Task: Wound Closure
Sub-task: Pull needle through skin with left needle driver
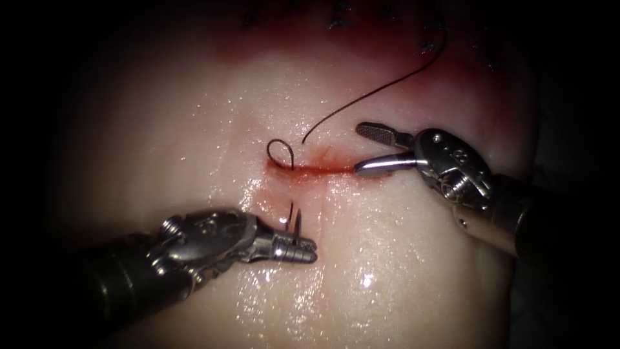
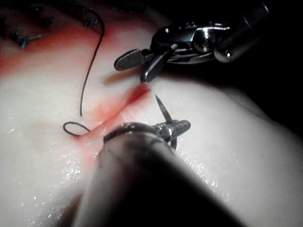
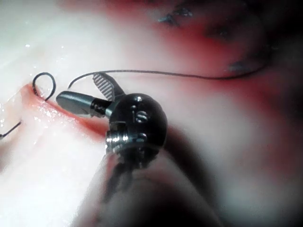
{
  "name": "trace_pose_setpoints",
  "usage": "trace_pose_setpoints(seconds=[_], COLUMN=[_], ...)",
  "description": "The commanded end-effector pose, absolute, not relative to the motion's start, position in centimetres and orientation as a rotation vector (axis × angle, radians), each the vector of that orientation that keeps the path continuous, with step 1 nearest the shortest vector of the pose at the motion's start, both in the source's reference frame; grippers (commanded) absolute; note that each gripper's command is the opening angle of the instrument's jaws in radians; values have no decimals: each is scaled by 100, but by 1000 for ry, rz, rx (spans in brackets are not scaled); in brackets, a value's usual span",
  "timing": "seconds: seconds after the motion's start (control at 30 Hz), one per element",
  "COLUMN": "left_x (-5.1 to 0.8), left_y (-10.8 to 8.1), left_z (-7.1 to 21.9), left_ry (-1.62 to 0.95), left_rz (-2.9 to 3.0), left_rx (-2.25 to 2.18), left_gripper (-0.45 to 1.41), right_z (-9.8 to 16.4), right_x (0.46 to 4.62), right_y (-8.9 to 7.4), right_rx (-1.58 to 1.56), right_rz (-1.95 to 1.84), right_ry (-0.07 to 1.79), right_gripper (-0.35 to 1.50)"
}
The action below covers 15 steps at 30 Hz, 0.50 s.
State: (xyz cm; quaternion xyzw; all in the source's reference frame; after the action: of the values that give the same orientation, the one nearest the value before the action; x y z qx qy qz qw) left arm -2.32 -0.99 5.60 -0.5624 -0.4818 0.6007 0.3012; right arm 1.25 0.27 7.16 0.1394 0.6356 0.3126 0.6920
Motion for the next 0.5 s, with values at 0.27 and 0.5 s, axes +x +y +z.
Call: trace_pose_setpoints(seconds=[0.27,0.5], left_x=[-238,-236], left_y=[-92,-86], left_z=[545,525], left_ry=[-1060,-733], left_rz=[1823,2166], left_rx=[-1744,-1902], left_gripper=[-35,-35], right_z=[727,732], right_x=[131,131], right_y=[21,10], right_rx=[307,301], right_rz=[686,671], right_ry=[1420,1414], right_gripper=[106,109])
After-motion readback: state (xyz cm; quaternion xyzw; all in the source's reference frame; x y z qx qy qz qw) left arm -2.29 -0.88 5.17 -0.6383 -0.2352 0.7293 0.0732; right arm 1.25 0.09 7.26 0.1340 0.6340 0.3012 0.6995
